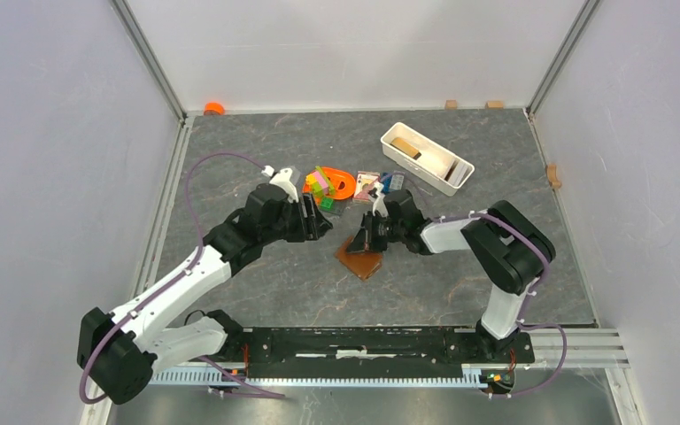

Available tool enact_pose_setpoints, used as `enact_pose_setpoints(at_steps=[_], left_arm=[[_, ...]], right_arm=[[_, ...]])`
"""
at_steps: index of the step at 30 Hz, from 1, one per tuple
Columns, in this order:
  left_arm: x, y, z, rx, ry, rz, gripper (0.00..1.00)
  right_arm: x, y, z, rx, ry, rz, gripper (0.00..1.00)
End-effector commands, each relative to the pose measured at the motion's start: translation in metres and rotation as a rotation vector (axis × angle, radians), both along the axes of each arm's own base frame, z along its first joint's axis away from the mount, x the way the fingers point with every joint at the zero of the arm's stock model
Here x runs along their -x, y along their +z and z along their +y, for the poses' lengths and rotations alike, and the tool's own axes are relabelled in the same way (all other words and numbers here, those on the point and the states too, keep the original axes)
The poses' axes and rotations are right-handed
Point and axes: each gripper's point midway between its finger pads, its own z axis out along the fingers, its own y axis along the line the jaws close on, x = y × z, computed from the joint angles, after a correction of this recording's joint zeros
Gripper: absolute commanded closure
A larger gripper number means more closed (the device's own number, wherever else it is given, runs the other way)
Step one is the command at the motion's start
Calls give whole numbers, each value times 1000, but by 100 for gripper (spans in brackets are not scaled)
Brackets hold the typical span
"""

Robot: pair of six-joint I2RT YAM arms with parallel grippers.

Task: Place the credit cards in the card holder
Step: Close the card holder at the center of the board.

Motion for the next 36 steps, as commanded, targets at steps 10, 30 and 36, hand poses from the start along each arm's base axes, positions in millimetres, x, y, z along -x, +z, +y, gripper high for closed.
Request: enact_pose_setpoints(at_steps=[10,30,36], left_arm=[[-33,36,40,-97,116,-157,25],[-19,-4,12,-92,-51,12,13],[-16,-4,8,-76,-72,24,15]], right_arm=[[-23,84,-25,202,126,-450,84],[-17,65,-52,605,240,-681,70],[-25,50,-48,668,255,-670,69]])
